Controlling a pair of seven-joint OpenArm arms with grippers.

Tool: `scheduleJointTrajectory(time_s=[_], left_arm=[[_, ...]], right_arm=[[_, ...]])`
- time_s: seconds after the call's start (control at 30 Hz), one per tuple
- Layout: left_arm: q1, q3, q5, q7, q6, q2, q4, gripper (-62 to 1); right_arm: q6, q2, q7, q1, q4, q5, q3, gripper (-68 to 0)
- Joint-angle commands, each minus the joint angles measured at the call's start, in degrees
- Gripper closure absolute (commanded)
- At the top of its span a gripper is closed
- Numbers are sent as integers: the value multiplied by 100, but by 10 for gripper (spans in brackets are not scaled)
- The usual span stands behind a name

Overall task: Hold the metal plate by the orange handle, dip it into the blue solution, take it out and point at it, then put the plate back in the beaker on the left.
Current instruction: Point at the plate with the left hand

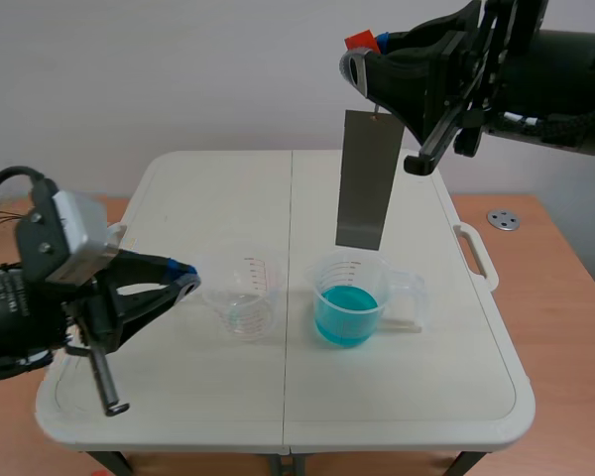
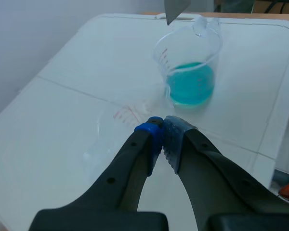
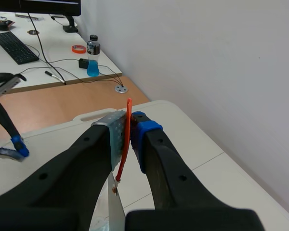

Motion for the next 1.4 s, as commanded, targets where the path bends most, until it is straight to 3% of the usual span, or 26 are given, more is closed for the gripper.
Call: scheduleJointTrajectory(time_s=[0.0,0.1,0.27,0.53,1.0,1.37], left_arm=[[-170,66,-72,7,-188,105,11,-16],[-494,376,-52,286,-509,282,11,-16],[-876,826,-11,767,-509,597,-37,-16],[-1582,1314,-11,1064,-509,1110,-813,-16],[-2251,1493,-9,1056,273,1576,-1849,-16],[-2277,1493,-9,1056,275,1580,-1906,-16]], right_arm=[[42,-4,85,72,109,79,57,-11],[42,-4,85,72,109,79,57,-11],[42,-4,83,72,109,79,57,-11],[42,-4,85,72,109,81,57,-11],[42,-4,66,72,109,81,57,-11],[42,-4,66,72,109,81,57,-11]])
